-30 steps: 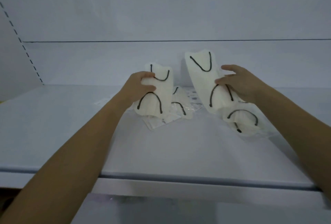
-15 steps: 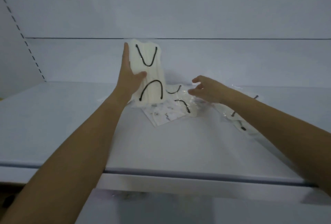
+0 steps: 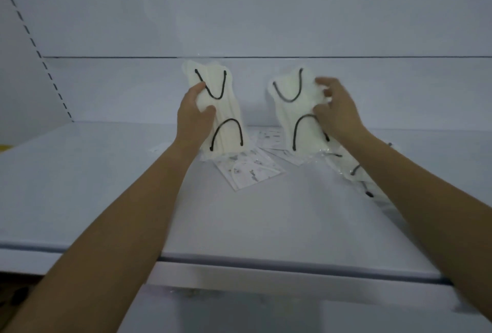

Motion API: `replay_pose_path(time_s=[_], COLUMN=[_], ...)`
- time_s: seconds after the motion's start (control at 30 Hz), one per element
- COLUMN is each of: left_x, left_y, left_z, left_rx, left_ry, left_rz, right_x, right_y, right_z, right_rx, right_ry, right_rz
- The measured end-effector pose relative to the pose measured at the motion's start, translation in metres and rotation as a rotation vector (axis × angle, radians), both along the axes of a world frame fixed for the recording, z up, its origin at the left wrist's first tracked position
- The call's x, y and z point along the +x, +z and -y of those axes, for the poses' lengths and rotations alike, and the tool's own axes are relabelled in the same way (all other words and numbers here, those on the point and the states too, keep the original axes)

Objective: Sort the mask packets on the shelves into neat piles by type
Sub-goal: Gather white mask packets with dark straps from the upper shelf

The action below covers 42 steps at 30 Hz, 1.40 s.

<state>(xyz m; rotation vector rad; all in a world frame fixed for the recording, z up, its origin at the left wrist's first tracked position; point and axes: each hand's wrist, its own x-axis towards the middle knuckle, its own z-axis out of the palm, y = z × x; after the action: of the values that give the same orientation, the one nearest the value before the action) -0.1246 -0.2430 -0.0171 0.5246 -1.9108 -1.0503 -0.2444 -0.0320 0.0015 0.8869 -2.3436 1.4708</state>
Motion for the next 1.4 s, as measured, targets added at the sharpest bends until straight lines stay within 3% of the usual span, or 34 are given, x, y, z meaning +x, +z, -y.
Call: replay_pose_path(time_s=[0.1, 0.17, 0.23, 0.33, 0.47, 0.6, 0.73, 1.23, 1.4], left_x=[0.0, -0.001, -0.003, -0.008, -0.004, 0.001, -0.004, -0.007, -0.004], left_y=[0.005, 0.01, 0.011, 0.003, -0.006, -0.006, -0.007, -0.011, -0.008], left_z=[-0.011, -0.024, -0.041, -0.052, -0.045, -0.045, -0.044, -0.041, -0.044], left_rx=[0.123, 0.3, 0.323, 0.094, 0.024, 0.033, 0.03, 0.002, -0.065], left_ry=[-0.12, -0.317, -0.425, -0.387, -0.355, -0.413, -0.371, -0.32, -0.287], left_rz=[-0.031, -0.038, 0.013, 0.087, 0.08, 0.059, 0.098, 0.125, 0.087], right_x=[0.007, 0.015, 0.025, 0.026, -0.01, -0.019, -0.027, -0.028, -0.022], right_y=[0.013, 0.009, -0.001, 0.002, 0.024, 0.019, 0.011, -0.003, 0.016], right_z=[-0.013, -0.011, 0.001, 0.008, -0.051, -0.082, -0.073, -0.06, -0.075], right_rx=[-0.327, -0.377, -0.299, -0.095, 0.351, 0.761, 1.015, 0.982, 1.004], right_ry=[0.103, 0.14, 0.184, 0.312, 0.323, 0.43, 0.321, -0.002, 0.165], right_rz=[0.102, 0.162, 0.183, 0.263, -0.011, 0.31, 0.301, 0.114, 0.38])
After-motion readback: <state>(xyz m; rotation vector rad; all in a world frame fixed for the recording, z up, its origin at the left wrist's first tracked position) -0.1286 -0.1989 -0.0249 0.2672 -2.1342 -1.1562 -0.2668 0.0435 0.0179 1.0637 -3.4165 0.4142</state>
